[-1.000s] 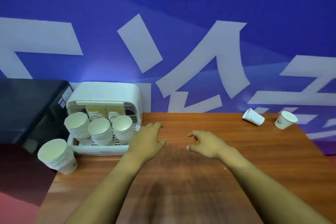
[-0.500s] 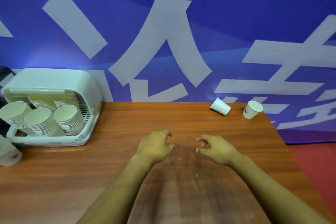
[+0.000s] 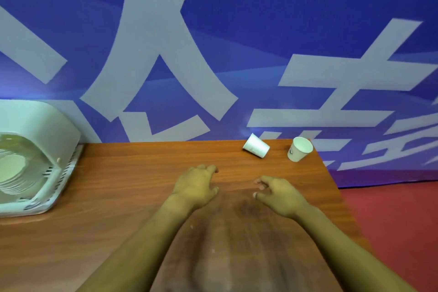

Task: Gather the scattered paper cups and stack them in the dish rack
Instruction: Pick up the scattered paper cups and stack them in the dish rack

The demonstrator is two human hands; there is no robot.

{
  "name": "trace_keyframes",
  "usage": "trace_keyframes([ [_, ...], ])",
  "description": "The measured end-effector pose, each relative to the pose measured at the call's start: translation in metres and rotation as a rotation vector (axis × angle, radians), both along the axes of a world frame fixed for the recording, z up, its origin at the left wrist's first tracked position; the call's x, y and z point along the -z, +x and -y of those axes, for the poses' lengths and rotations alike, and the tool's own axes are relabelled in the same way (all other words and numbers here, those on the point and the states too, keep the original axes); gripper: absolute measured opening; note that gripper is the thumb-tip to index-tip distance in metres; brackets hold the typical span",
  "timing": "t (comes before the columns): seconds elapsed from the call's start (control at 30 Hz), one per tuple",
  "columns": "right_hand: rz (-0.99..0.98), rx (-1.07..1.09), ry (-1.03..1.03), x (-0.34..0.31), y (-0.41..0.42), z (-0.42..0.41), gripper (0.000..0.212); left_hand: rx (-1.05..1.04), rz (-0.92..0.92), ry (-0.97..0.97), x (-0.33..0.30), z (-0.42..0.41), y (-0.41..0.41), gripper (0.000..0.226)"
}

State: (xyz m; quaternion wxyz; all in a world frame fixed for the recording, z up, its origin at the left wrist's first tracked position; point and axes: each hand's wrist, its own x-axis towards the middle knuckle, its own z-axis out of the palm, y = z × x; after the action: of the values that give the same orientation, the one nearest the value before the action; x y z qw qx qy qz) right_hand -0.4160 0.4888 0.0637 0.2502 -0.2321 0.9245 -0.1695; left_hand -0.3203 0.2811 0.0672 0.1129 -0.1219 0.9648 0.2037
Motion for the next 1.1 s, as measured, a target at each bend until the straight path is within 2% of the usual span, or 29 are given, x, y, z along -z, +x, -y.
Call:
trace_keyframes([
  [0.2, -0.042, -0.017, 0.009, 0.008, -0.091, -0.044, 0.044, 0.055, 0.164, -0.188, 0.017, -0.052, -0.08, 0.052],
  [0.33, -0.095, 0.025, -0.018, 0.017, -0.147, -0.059, 0.051, 0.054, 0.148, -0.299, 0.031, -0.073, -0.135, 0.053],
  [0.53, -0.231, 0.086, 0.011, 0.04, -0.213, -0.083, 0.064, 0.114, 0.131, -0.456, 0.063, -0.085, -0.205, 0.075],
  [0.63, -0.226, 0.113, -0.013, 0.057, -0.24, -0.094, 0.068, 0.152, 0.163, -0.523, 0.078, -0.083, -0.231, 0.076],
  [0.83, -0.109, 0.138, -0.028, 0.092, -0.273, -0.101, 0.101, 0.202, 0.159, -0.587, 0.106, -0.076, -0.27, 0.073],
  [0.9, -0.092, 0.162, -0.027, 0.1, -0.277, -0.102, 0.101, 0.229, 0.173, -0.633, 0.111, -0.072, -0.277, 0.071],
  [1.1, -0.054, 0.177, -0.038, 0.102, -0.272, -0.103, 0.08, 0.242, 0.179, -0.633, 0.115, -0.069, -0.274, 0.064],
])
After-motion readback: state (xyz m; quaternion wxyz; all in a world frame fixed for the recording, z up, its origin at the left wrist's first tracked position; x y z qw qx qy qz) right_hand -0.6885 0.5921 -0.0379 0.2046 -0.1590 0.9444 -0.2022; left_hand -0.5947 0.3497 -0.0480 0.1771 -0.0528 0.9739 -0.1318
